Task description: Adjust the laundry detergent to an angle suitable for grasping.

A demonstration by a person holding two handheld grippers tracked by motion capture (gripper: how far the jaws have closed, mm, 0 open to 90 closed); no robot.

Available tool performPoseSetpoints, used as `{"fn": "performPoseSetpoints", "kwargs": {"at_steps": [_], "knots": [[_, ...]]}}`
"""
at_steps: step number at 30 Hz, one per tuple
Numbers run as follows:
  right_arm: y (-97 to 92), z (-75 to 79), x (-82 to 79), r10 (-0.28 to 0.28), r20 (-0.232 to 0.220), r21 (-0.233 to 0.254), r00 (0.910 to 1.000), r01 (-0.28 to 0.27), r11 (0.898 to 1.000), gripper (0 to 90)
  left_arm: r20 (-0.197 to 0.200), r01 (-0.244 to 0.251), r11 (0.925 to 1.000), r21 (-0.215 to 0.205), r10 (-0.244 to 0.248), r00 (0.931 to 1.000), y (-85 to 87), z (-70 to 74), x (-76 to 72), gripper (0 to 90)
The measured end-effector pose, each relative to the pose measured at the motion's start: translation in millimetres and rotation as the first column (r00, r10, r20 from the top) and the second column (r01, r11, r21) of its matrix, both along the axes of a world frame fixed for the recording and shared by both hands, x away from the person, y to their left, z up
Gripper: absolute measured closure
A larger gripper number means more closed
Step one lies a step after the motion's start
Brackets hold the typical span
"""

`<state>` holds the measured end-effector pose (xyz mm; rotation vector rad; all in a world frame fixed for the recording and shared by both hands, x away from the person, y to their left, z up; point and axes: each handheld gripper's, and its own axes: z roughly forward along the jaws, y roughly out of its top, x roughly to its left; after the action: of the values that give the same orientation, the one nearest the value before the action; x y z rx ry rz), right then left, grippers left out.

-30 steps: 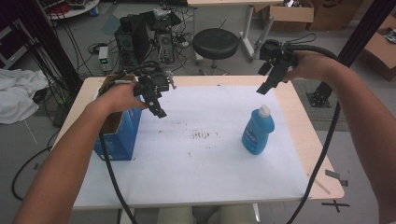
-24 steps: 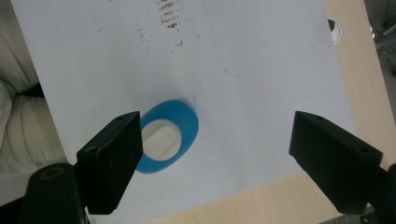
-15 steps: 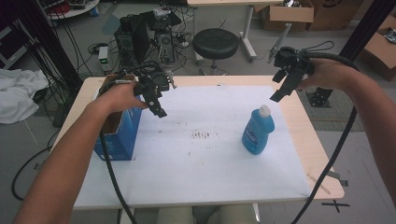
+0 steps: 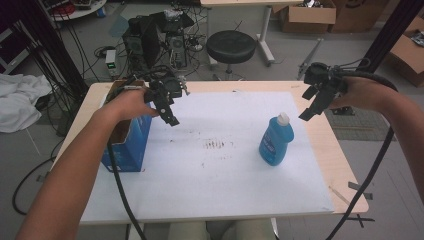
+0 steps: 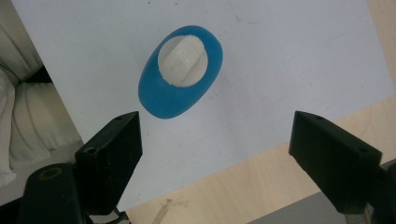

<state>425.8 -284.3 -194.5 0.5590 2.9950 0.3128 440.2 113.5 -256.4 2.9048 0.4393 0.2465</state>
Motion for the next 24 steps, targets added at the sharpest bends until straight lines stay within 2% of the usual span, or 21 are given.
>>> {"fn": "performPoseSetpoints", "kwargs": {"at_steps": [8,17,20,24], "knots": [[-9.7,-8.6,-12.3,-0.064,-0.015,0.011,0.9979,0.064,0.998,17.3,0.001,0.001,0.9999,0.010,-0.001,1.0000,-1.7,-1.2,0.7,20.7],[-12.3,-18.1,-25.9,-0.083,-0.046,0.010,0.9954,0.084,0.996,17.2,0.007,0.002,0.9999,0.011,-0.002,1.0000,-3.6,-1.3,-0.4,20.7],[-13.1,-24.8,-31.8,-0.116,-0.060,0.029,0.9915,0.118,0.993,17.2,0.006,0.003,0.9999,0.013,-0.003,1.0000,-3.8,-1.4,-0.5,20.7],[-13.1,-33.3,-38.0,-0.148,-0.069,0.026,0.9866,0.150,0.988,17.2,0.005,-0.002,0.9999,0.012,0.002,1.0000,-3.5,-1.4,-0.3,20.7]]}}
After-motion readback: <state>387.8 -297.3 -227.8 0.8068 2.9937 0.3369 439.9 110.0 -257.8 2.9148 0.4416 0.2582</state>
